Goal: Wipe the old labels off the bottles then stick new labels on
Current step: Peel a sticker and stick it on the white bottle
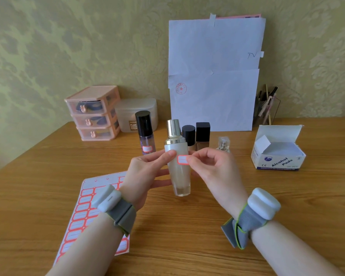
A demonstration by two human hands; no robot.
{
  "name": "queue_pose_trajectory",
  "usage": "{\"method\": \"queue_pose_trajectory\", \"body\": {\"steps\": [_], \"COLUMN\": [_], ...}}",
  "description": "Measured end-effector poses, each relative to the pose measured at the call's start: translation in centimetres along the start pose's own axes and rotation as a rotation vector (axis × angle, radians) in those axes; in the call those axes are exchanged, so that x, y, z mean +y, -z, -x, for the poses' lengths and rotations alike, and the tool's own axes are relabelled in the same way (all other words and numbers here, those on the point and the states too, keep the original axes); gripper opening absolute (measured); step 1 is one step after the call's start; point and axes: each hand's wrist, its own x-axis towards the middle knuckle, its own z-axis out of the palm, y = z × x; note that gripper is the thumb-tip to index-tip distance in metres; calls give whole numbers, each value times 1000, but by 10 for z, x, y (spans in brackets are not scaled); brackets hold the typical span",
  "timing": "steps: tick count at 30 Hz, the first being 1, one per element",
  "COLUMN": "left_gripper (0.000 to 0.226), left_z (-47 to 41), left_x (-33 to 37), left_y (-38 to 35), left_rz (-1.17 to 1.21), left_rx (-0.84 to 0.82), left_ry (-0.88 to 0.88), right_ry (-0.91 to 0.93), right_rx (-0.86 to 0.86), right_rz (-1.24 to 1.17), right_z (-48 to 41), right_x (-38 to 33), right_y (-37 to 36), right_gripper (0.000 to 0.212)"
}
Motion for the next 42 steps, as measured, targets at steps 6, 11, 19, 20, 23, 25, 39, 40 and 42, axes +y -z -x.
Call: {"method": "queue_pose_trajectory", "body": {"steps": [6, 11, 19, 20, 23, 25, 39, 40, 42], "left_gripper": [42, 28, 25, 25, 28, 28, 42, 42, 40], "left_z": [0, 1, 1, 1, 1, 1, 2, 2, 2], "left_x": [-1, 0, -1, -1, -1, -1, -3, -3, -4], "left_y": [-1, -1, -1, -1, -1, -1, 0, 0, 0], "left_rz": [-21, -41, -51, -52, -56, -52, -49, -43, -46], "left_rx": [-3, -19, -21, -22, -28, -38, -105, -102, -106], "left_ry": [6, -3, -5, -3, -1, -3, -44, -38, -36], "right_ry": [-7, -11, -12, -4, 4, -7, -53, -98, -130], "right_rx": [-2, -5, 8, 14, 28, 35, 73, 68, 34], "right_rz": [39, 77, 124, 134, 147, 140, -80, -170, -232], "right_z": [0, 0, -1, -1, 0, 0, 0, 0, -1], "right_x": [-1, -2, 0, 1, 2, 2, 3, 3, 4], "right_y": [1, 1, 1, 1, 2, 2, -2, -1, -1], "right_gripper": [12, 12, 11, 11, 10, 9, 8, 10, 13]}}
